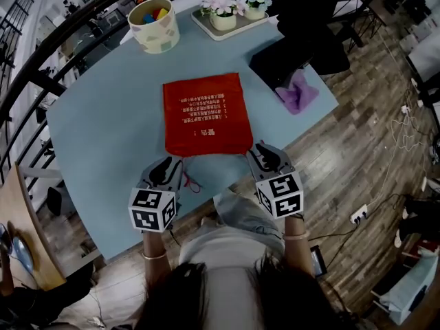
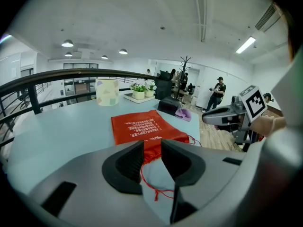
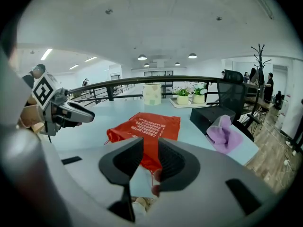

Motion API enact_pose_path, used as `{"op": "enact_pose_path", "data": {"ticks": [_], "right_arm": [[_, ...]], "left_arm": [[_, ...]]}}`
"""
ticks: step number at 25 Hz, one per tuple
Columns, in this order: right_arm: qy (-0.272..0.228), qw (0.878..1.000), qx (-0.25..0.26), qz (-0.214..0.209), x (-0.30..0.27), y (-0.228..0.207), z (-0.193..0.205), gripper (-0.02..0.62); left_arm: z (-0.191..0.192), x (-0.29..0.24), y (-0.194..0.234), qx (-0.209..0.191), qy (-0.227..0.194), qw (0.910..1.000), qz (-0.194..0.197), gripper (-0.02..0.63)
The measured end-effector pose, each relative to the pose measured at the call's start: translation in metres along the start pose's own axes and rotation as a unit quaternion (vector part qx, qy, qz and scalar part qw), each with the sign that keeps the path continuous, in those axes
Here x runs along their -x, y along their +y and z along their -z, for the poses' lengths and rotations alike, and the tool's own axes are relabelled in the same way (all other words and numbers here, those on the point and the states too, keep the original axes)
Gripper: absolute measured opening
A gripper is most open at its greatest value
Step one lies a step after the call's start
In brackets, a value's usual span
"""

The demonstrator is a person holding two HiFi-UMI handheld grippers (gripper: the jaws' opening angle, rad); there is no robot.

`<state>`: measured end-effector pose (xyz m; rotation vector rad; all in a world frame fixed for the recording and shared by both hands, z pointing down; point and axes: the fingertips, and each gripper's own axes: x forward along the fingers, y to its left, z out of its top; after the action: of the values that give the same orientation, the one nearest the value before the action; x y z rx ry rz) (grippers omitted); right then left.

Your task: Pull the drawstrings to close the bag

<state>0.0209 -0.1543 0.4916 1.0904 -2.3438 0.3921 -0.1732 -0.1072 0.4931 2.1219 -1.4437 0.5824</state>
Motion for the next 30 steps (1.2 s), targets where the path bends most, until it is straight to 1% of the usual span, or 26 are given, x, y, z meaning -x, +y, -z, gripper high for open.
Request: {"op": "enact_pose_path", "data": {"ticks": [12,21,25,30], "right_arm": [[0.081,0.996,0.011,-0.036,-0.034,-0.006,0.052,0.120],[0.113,0.992,0.018,-0.054,-0.052,-0.007,0.077,0.123],[0.127,0.990,0.014,-0.058,-0.057,-0.009,0.087,0.127],[0.146,0.987,0.009,-0.064,-0.064,-0.008,0.100,0.133]], "left_arm": [[0.041,-0.036,0.011,0.026,0.065,0.9973,-0.021,0.135],[0.073,-0.057,0.018,0.045,0.104,0.9932,-0.027,0.144],[0.079,-0.063,0.022,0.053,0.112,0.9918,-0.034,0.147],[0.086,-0.071,0.024,0.058,0.123,0.9902,-0.031,0.149]]}}
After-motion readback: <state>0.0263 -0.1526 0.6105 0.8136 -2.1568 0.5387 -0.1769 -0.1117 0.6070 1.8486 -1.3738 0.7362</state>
